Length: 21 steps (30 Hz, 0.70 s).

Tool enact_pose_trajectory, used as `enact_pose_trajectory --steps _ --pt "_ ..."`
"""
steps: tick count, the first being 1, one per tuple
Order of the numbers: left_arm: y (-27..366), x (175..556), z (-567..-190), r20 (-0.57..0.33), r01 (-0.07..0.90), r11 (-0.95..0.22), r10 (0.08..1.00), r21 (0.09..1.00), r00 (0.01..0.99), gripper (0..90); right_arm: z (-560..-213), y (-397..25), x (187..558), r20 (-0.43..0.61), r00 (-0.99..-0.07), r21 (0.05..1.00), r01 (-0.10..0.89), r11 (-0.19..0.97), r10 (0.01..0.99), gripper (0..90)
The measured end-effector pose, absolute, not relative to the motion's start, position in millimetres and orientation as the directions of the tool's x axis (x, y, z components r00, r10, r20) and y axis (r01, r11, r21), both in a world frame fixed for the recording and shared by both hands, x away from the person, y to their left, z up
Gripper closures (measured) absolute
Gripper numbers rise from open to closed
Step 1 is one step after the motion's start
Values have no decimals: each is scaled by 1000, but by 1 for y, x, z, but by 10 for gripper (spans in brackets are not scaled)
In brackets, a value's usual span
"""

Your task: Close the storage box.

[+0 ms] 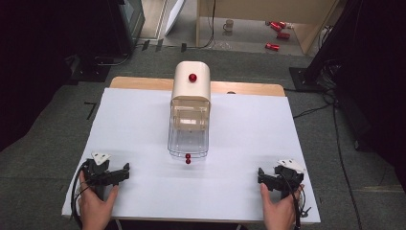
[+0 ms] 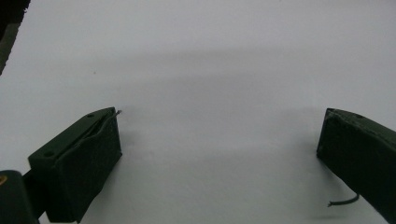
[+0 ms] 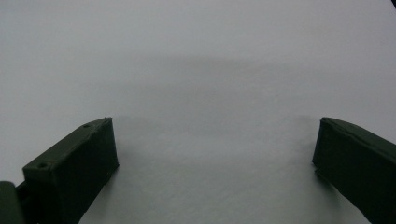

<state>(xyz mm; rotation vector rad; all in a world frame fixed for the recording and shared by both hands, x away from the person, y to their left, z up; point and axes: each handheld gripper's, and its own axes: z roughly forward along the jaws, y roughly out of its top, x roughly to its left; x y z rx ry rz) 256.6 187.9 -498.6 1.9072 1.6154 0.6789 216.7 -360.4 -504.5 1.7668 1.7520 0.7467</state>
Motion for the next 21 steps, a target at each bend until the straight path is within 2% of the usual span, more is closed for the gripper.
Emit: enact_pose_trajectory --steps 10,11,12,14,19,21 --pt "188 257 -498 29 714 -131 988 688 153 0 -504 -359 216 12 23 715 698 -25 1000 2" --pt "188 257 -498 30 714 -131 988 688 153 0 -504 -357 214 14 39 714 699 -37 999 10" --pt "188 257 -498 30 714 -131 988 688 153 0 -502 -354 211 11 44 715 698 -39 999 57" --pt "188 257 -498 30 714 -131 988 688 153 0 -499 -349 208 27 66 710 701 -66 997 68" --pt "188 257 -498 30 714 -132 988 687 153 0 -491 -337 205 26 25 734 678 -37 999 68" --pt "188 257 -498 30 714 -132 988 687 153 0 -484 -328 203 41 1 744 667 -31 999 107"
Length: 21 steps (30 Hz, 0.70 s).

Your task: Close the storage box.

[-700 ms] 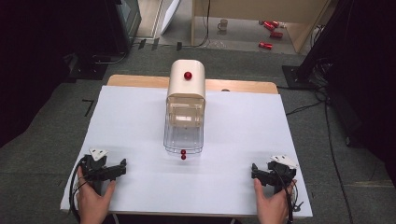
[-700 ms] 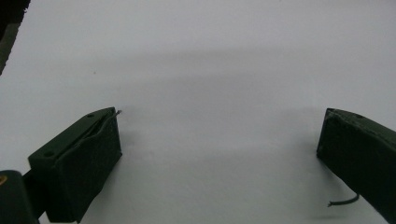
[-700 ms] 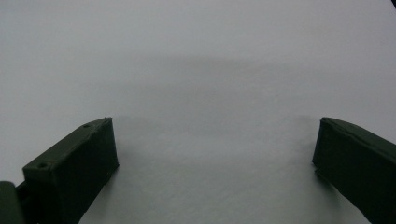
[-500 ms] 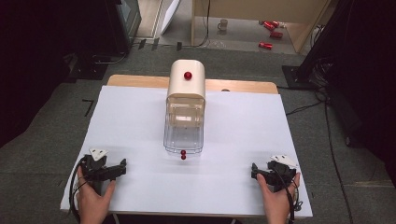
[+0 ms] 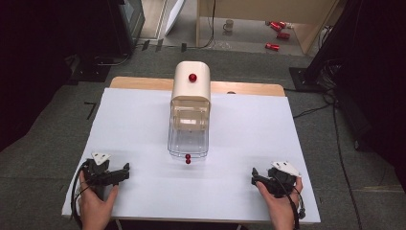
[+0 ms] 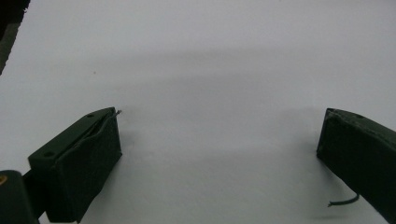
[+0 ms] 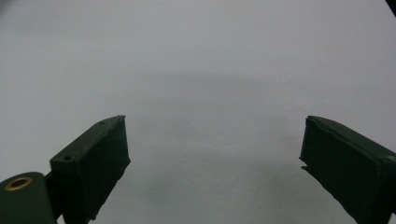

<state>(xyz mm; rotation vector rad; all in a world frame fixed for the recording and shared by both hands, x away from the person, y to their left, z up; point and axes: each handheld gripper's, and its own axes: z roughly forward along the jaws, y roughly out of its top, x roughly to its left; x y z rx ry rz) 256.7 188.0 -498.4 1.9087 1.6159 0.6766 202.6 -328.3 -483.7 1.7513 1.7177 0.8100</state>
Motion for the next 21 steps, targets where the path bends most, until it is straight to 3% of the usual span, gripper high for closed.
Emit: enact_pose_trajectory --steps 11,21 --pt "188 257 -499 28 714 -130 988 688 152 0 -464 -281 202 89 -116 771 636 5 989 174" --pt "188 257 -498 28 714 -130 988 688 152 0 -460 -253 205 91 -161 777 629 30 983 219"
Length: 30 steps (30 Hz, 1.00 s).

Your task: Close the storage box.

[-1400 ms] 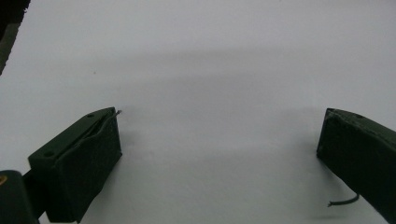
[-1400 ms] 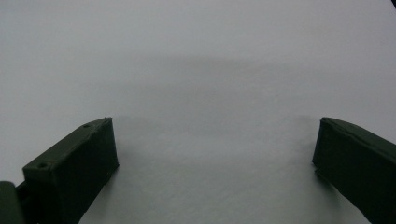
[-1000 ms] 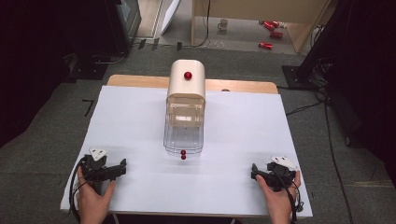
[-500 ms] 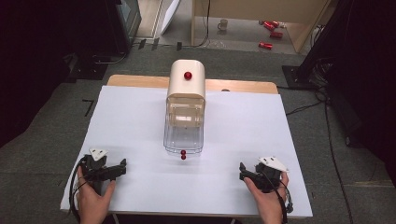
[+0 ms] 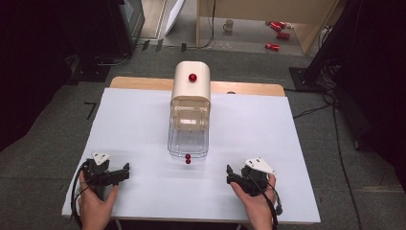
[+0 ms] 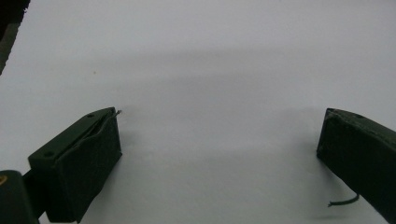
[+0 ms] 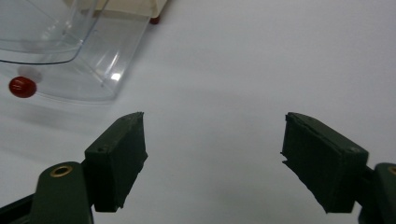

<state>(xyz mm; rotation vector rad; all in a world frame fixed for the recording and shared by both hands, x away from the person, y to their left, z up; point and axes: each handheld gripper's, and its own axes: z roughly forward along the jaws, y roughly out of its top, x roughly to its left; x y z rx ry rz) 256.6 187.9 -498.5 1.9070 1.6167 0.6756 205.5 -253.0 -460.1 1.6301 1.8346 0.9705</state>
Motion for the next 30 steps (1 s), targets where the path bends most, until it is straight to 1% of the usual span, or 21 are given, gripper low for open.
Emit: enact_pose_trajectory --steps 6,13,24,30 --pt "188 257 -498 28 715 -130 988 687 152 0 -456 -233 206 98 -206 786 616 52 974 246" --pt "188 257 -498 28 715 -130 988 687 153 0 -452 -215 208 108 -232 794 605 57 967 293" --pt "188 257 -498 28 715 -130 988 687 152 0 -450 -179 211 117 -301 798 595 90 947 340" --pt "188 257 -498 28 715 -130 988 687 152 0 -449 -167 213 130 -320 800 593 91 938 367"
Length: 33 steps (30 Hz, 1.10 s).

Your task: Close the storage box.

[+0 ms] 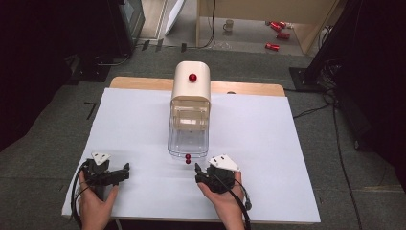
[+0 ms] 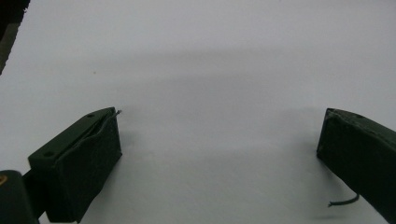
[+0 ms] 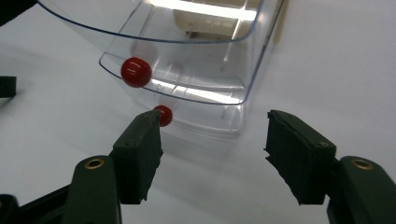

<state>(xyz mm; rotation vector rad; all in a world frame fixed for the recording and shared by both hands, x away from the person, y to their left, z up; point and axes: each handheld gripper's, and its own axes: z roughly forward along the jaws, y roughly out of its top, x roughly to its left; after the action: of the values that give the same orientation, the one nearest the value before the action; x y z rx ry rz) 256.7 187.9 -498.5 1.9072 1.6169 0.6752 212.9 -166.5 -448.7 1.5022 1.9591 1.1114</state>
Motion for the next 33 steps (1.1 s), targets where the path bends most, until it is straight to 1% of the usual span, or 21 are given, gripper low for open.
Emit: enact_pose_trajectory --steps 9,12,18,20,21,24,25,29,33 --pt "188 257 -498 28 715 -130 988 687 152 0 -447 -149 214 132 -358 803 585 112 924 415" --pt "188 257 -498 28 715 -130 988 687 153 0 -448 -143 214 132 -373 805 581 120 918 446" --pt "188 257 -498 29 715 -130 988 687 153 0 -448 -137 215 126 -370 817 565 116 920 505" --pt "188 257 -498 28 715 -130 988 687 152 0 -448 -134 215 123 -367 822 558 112 922 538" --pt "188 257 -498 28 715 -130 988 687 153 0 -448 -134 215 123 -367 822 558 112 922 538" --pt "188 257 -498 28 715 -130 988 687 153 0 -449 -131 219 133 -363 820 562 103 922 589" --pt "188 257 -498 28 715 -130 988 687 153 0 -449 -131 219 133 -363 820 562 103 922 589" --pt "188 257 -498 28 715 -130 988 687 153 0 -452 -125 222 135 -367 814 570 108 920 645" --pt "188 257 -498 28 715 -130 988 687 152 0 -456 -121 226 142 -361 810 578 101 922 678"
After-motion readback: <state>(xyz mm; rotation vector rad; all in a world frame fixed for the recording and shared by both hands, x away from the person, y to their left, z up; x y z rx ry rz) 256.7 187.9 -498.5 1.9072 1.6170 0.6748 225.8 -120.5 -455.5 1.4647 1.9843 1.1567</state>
